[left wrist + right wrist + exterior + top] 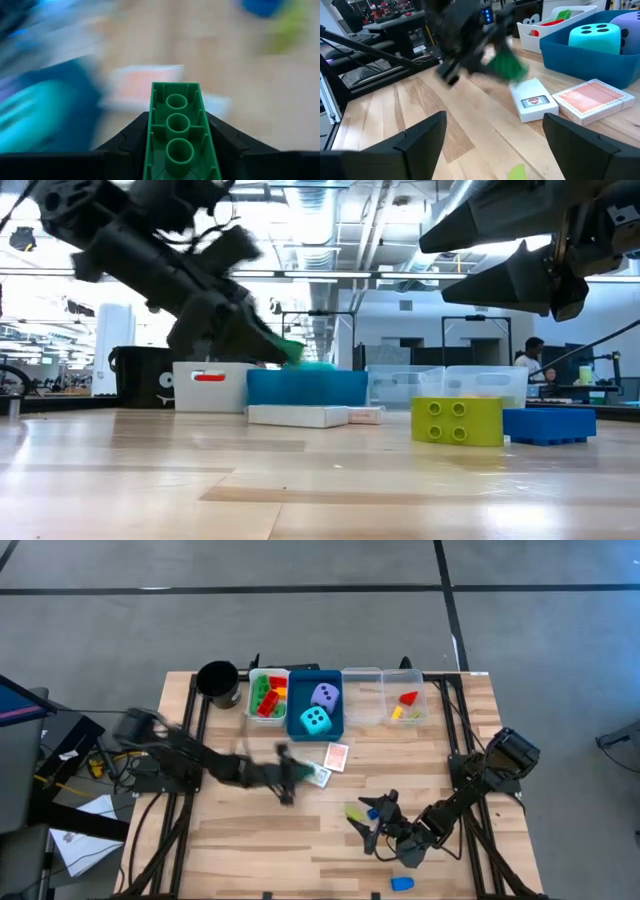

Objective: Pick & Place Toys
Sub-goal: Put the small green game piece into the right transparent bin

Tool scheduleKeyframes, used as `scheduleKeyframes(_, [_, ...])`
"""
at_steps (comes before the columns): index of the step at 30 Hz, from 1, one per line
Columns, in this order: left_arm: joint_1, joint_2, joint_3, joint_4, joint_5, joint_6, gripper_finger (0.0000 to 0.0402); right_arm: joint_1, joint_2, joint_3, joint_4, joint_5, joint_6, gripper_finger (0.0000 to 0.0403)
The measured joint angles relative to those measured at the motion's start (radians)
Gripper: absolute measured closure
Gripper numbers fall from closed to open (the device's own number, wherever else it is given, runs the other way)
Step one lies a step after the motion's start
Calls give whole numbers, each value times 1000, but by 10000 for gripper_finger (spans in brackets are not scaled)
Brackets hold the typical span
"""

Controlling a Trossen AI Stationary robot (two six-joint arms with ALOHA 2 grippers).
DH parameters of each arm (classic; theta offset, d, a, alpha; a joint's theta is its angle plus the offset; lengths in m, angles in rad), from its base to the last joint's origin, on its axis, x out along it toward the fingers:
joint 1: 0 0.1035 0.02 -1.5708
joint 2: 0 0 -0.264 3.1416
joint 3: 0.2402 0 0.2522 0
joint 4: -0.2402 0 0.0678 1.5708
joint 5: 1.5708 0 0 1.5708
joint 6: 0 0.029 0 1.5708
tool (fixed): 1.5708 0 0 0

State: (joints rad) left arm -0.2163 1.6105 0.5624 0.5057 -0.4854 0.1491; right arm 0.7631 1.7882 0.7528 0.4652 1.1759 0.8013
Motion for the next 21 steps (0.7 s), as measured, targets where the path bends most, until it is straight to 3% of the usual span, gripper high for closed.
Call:
scheduleKeyframes(6, [129,-342,-197,41,-234,-54,269,-11,0,1,-6,0,6,78])
scheduleKeyframes(9, [221,-484,-255,75,-249,-45,269,-23,0,1,-5,0,4,78])
scheduleKeyframes(14, [379,-618,-269,74,-164,-14,269,-51,0,4,-8,-2,3,78])
scheduleKeyframes(17, [474,-629,-269,93,-62,-1,269,-69,0,4,-11,-5,3,78])
scheduleKeyframes(21, [588,-606,-270,102,-9,1,269,-81,0,4,-13,-19,2,78])
